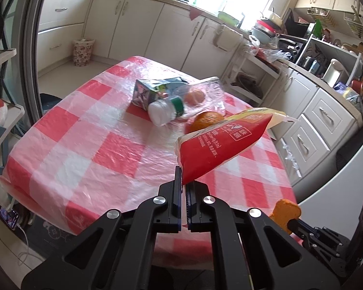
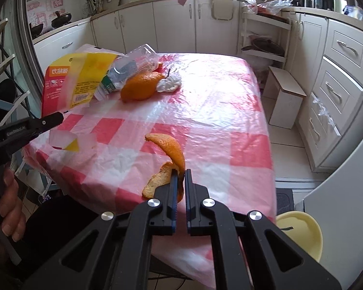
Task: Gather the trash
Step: 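Carry the snack bag and peel to the yellow bucket and open both tools, then move both open tools back over the table toward the bottle and orange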
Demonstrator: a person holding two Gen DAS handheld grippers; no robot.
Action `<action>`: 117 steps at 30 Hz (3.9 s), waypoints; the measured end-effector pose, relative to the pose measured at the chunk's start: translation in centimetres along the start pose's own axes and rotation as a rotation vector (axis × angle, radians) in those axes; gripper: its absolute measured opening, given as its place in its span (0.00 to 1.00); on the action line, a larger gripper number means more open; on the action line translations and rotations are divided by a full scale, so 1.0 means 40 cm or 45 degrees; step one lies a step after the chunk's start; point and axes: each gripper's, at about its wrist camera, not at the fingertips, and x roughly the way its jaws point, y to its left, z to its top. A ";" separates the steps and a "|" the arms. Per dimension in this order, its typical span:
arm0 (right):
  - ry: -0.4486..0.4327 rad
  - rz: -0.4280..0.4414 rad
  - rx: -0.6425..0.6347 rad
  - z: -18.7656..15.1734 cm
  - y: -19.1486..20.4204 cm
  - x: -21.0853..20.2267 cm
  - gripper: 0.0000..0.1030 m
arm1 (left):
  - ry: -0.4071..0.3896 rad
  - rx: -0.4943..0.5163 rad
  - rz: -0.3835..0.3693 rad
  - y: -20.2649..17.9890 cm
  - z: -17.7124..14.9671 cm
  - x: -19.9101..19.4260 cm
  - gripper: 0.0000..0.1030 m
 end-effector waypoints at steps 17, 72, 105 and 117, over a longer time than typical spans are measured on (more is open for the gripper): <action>-0.079 -0.125 0.206 -0.102 -0.175 -0.127 0.06 | 0.031 0.113 -0.171 -0.181 -0.038 -0.081 0.03; -0.298 -0.197 0.724 -0.262 -0.368 -0.358 0.31 | 0.608 0.429 -0.575 -0.598 -0.280 0.120 0.50; -0.111 -0.157 0.209 -0.154 -0.093 -0.179 0.48 | 0.159 0.237 0.001 -0.137 -0.154 -0.002 0.82; -0.061 -0.155 0.109 -0.139 -0.017 -0.109 0.49 | 0.139 0.103 0.082 -0.037 -0.128 0.010 0.85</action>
